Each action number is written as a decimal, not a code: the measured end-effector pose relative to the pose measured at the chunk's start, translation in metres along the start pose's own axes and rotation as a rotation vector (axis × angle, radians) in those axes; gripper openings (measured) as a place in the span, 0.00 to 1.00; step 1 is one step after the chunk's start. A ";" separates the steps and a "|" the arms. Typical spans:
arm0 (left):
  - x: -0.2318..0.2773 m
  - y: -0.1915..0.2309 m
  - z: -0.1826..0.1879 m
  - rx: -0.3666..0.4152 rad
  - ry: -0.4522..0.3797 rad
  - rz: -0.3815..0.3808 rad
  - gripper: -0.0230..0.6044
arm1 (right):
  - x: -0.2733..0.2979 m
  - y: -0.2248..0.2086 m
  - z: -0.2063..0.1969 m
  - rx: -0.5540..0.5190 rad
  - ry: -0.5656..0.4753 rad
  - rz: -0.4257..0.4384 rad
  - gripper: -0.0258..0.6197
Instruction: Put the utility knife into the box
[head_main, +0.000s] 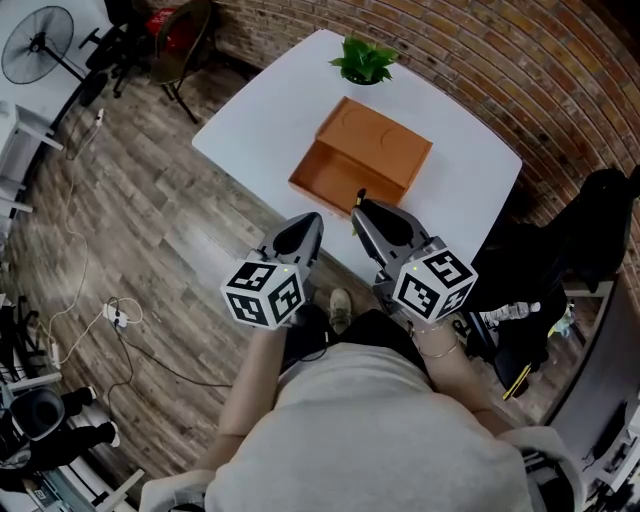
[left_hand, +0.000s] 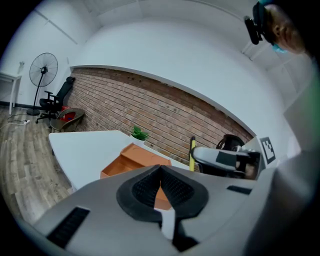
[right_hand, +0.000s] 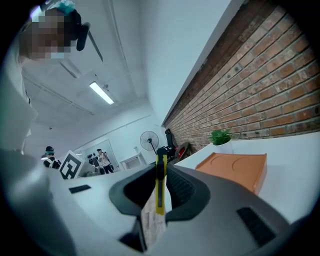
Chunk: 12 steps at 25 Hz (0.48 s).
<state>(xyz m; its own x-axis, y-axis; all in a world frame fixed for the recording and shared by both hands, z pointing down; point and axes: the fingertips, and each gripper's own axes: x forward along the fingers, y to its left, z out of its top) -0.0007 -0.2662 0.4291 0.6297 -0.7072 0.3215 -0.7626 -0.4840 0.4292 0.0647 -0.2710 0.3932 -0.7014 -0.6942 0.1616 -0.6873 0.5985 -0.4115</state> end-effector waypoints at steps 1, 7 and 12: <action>0.001 0.001 0.000 -0.001 0.001 0.003 0.05 | -0.001 -0.002 -0.001 0.002 0.004 -0.004 0.14; 0.002 0.009 0.003 -0.007 0.001 0.009 0.05 | 0.002 -0.008 0.001 -0.002 0.010 -0.017 0.14; 0.005 0.015 0.006 -0.010 0.011 -0.012 0.05 | 0.014 -0.006 0.004 -0.015 0.018 -0.022 0.14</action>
<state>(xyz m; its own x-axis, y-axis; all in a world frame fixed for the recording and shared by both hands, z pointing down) -0.0094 -0.2800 0.4320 0.6407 -0.6955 0.3251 -0.7532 -0.4874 0.4418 0.0595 -0.2861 0.3945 -0.6889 -0.7003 0.1869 -0.7055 0.5887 -0.3946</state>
